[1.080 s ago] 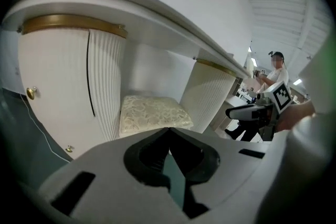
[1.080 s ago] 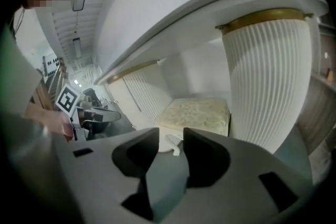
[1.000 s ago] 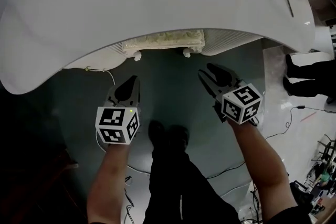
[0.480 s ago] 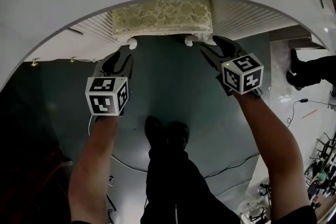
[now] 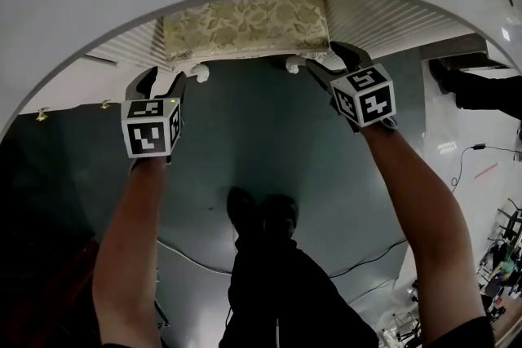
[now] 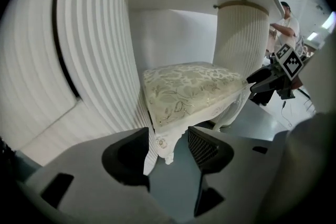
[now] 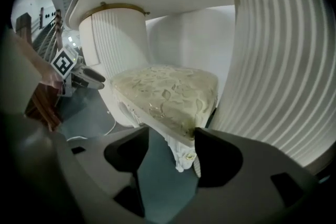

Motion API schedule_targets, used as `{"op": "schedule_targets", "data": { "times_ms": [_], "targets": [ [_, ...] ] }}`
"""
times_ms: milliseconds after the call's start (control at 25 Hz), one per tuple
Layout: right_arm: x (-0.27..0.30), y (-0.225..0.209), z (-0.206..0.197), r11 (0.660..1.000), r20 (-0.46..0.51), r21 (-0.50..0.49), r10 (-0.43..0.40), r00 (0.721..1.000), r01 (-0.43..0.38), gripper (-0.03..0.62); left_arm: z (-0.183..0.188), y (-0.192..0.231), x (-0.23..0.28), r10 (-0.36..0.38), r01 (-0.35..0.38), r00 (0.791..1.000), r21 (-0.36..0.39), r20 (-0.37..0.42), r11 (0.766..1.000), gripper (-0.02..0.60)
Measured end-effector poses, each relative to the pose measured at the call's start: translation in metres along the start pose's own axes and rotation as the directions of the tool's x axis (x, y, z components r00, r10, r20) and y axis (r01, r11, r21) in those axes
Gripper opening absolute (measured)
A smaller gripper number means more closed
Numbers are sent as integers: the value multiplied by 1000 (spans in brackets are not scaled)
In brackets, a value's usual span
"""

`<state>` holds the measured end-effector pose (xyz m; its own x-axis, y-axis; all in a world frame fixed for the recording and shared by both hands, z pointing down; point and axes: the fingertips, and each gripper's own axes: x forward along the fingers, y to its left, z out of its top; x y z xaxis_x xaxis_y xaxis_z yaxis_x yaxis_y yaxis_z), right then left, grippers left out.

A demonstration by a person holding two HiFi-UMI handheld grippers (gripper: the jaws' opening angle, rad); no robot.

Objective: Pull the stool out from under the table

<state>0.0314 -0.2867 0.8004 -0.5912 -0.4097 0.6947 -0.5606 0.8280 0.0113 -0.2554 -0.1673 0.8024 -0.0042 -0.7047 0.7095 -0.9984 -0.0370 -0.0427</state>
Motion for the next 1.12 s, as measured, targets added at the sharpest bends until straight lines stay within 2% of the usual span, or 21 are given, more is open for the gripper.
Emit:
{"op": "schedule_targets", "data": {
  "times_ms": [160,320,480,640,760,1120],
  "targets": [
    [15,-5,-4,997,-40,-68,-50,998,47,294,-3,1,14,-13,14,1000,37,-25,999,267],
    [25,-14,-8,996,-83,-48,-77,994,73,310,-3,-3,24,-27,32,998,114,-50,993,290],
    [32,-15,-9,998,-91,-22,-61,994,59,334,5,-2,34,-62,70,996,158,-60,985,298],
    [28,-15,-11,996,-80,-41,-82,993,79,286,9,-8,40,-103,116,991,176,-84,978,333],
    [24,-13,-12,997,-71,-5,-72,995,72,284,10,-9,38,-111,121,991,178,-70,977,295],
    [17,-4,-12,997,-69,63,-28,997,33,265,17,-4,44,-118,141,985,199,-123,970,288]
  ]
}}
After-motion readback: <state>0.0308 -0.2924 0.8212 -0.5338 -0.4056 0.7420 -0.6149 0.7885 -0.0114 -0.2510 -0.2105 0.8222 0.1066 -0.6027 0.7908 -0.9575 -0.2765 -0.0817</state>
